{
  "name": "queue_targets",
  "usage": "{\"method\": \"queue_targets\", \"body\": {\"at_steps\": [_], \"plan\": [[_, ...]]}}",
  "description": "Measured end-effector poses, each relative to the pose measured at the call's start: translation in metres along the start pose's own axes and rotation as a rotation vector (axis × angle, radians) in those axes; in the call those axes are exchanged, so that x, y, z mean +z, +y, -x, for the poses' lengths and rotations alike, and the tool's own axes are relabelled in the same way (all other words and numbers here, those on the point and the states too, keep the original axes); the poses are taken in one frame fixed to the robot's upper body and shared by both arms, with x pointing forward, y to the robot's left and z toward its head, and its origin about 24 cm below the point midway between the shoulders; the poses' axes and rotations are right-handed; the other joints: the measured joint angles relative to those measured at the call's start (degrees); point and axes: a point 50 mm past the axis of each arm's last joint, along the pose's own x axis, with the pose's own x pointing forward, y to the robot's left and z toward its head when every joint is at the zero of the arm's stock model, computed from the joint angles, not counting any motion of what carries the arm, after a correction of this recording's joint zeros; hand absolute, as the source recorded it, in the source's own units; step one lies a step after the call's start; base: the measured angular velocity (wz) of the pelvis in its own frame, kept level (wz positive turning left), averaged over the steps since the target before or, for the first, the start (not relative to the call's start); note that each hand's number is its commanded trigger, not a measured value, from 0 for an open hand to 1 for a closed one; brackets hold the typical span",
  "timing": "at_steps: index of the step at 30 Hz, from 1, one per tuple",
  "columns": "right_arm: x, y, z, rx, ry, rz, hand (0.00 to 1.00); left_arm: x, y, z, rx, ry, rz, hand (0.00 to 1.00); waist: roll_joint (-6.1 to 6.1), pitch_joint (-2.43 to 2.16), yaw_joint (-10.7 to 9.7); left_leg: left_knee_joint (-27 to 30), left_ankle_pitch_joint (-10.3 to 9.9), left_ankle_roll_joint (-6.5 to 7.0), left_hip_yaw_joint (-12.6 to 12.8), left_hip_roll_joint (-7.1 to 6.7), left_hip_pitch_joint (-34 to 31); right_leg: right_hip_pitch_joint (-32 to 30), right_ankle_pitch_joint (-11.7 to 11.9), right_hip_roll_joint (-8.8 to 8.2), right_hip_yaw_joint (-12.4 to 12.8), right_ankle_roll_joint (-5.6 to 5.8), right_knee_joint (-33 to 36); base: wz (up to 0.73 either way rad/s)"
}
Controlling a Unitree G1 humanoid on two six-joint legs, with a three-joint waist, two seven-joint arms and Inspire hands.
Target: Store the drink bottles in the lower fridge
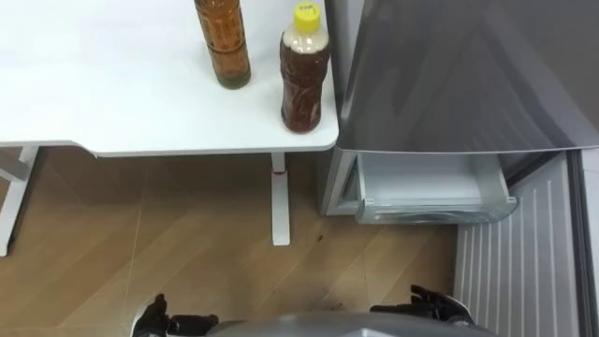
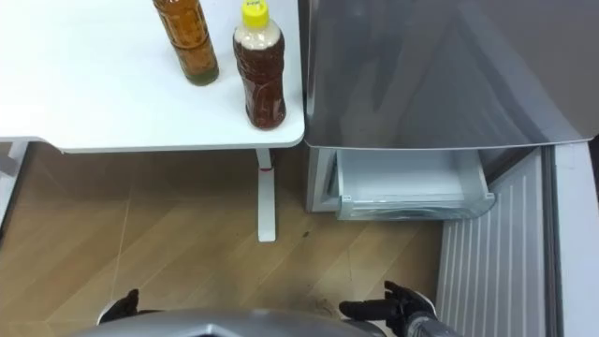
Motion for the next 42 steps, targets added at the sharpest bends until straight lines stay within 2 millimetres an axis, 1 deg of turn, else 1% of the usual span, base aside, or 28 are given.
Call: {"method": "queue_targets", "body": {"at_steps": [4,10,14,15,20,25,27,28,30,31,35,37,38,39,40,41,42], "plan": [[0.0,-0.001,0.0,0.005,-0.002,0.002,0.0,0.0,0.0,0.0,0.0,0.0,0.0,0.0,0.05,-0.02,0.0,0.0,0.0,0.0,0.0,0.0,0.3,0.2,0.0,0.0,-0.1,-0.02,0.0,0.0],[0.001,-0.001,0.0,0.004,-0.009,0.023,0.0,0.0,0.0,0.0,-0.001,-0.002,0.0,0.0,-0.09,0.17,0.0,0.0,0.0,0.0,0.0,0.0,0.4,0.2,0.0,-0.03,-0.1,-0.02,0.0,0.0],[0.001,-0.001,0.0,0.004,-0.008,0.022,0.0,0.0,0.0,0.0,0.001,-0.001,0.001,0.0,-0.13,0.18,0.0,0.0,0.0,0.0,0.0,-0.01,0.4,0.3,0.0,-0.03,-0.1,-0.02,0.0,0.0],[0.001,-0.001,0.0,0.004,-0.007,0.019,0.0,0.0,0.0,0.0,0.002,-0.002,0.0,0.0,-0.21,0.25,0.0,0.0,0.0,0.0,0.0,-0.01,0.4,0.3,0.0,-0.03,-0.1,-0.01,0.0,0.0],[-0.001,-0.001,0.0,0.003,0.0,-0.01,0.0,-0.001,0.0,0.0,0.007,0.001,0.002,0.0,-0.1,0.23,0.0,0.0,0.0,0.0,-0.1,-0.02,0.5,0.3,0.0,-0.04,-0.1,-0.01,0.0,0.0],[-0.002,-0.002,0.0,-0.001,0.009,-0.023,0.0,-0.005,0.0,0.0,0.01,0.026,0.073,0.0,-0.09,0.3,0.0,0.0,0.0,0.0,-0.4,-0.06,0.5,0.5,0.0,-0.08,-0.2,-0.01,0.0,0.0],[-0.002,-0.002,0.0,-0.003,0.008,-0.029,0.0,-0.006,-0.001,0.0,0.018,0.03,0.094,0.0,0.2,0.34,0.0,0.0,0.0,0.0,-0.4,-0.07,0.6,0.6,0.0,-0.08,-0.1,-0.01,0.0,0.0],[-0.002,-0.002,0.0,-0.003,0.008,-0.03,0.0,-0.007,-0.001,0.0,0.021,0.032,0.118,0.0,0.01,0.54,0.0,0.0,0.0,0.0,-0.3,-0.07,0.6,0.6,0.0,-0.08,-0.2,-0.01,0.0,0.0],[-0.002,-0.002,0.0,-0.002,0.007,-0.031,0.0,-0.008,-0.002,0.001,0.026,0.037,0.151,0.0,0.21,0.48,0.0,0.1,0.0,0.0,-0.3,-0.07,0.6,0.6,0.0,-0.08,-0.2,-0.01,0.0,0.0],[-0.002,-0.002,0.0,-0.002,0.007,-0.033,0.0,-0.008,-0.001,0.001,0.03,0.039,0.175,0.0,0.47,0.37,0.0,0.1,0.0,0.0,-0.4,-0.08,0.6,0.7,-0.1,-0.09,-0.1,-0.04,0.0,0.0],[-0.002,-0.003,0.0,0.002,0.005,-0.04,0.0,-0.008,0.002,0.0,0.059,0.041,0.238,0.0,0.67,0.4,0.0,0.2,0.0,0.0,-0.4,-0.09,0.5,0.7,-0.1,-0.09,-0.2,-0.05,0.0,0.0],[-0.003,-0.003,0.0,-0.001,0.007,-0.049,0.0,-0.008,0.006,0.0,0.097,0.052,0.363,0.0,0.89,0.57,0.2,0.4,0.0,0.0,-0.4,-0.08,0.9,1.0,-0.1,-0.09,-0.1,-0.07,0.0,0.0],[-0.003,-0.004,0.0,-0.004,0.008,-0.052,0.0,-0.008,0.008,0.0,0.112,0.054,0.396,0.0,0.96,0.75,0.2,0.4,0.0,0.0,-0.3,-0.07,1.2,1.3,-0.1,-0.09,-0.1,-0.07,0.0,0.0],[-0.003,-0.005,0.001,-0.009,0.011,-0.059,0.0,-0.007,0.012,0.0,0.143,0.056,0.464,0.0,1.17,0.75,0.3,0.5,0.0,0.0,-0.3,-0.07,1.5,1.6,-0.1,-0.09,-0.1,-0.07,0.0,0.0],[-0.003,-0.006,0.001,-0.016,0.008,-0.059,0.0,-0.001,0.017,0.0,0.179,0.037,0.548,0.0,1.31,0.77,0.3,0.5,0.0,0.0,-0.3,-0.07,1.5,1.6,-0.1,-0.09,-0.1,-0.07,0.0,0.0],[-0.003,-0.006,0.001,-0.019,0.008,-0.061,0.0,0.003,0.02,0.0,0.195,0.022,0.584,0.0,1.35,0.81,0.4,0.5,0.0,0.0,-0.3,-0.06,1.5,1.6,-0.1,-0.09,-0.1,-0.07,0.1,0.0],[-0.004,-0.007,0.001,-0.024,0.009,-0.063,0.0,0.012,0.026,0.0,0.226,-0.012,0.65,0.0,1.54,0.79,0.8,0.5,0.0,0.0,-0.3,-0.06,1.6,1.6,-0.1,-0.09,0.0,-0.07,0.1,0.0]]}}
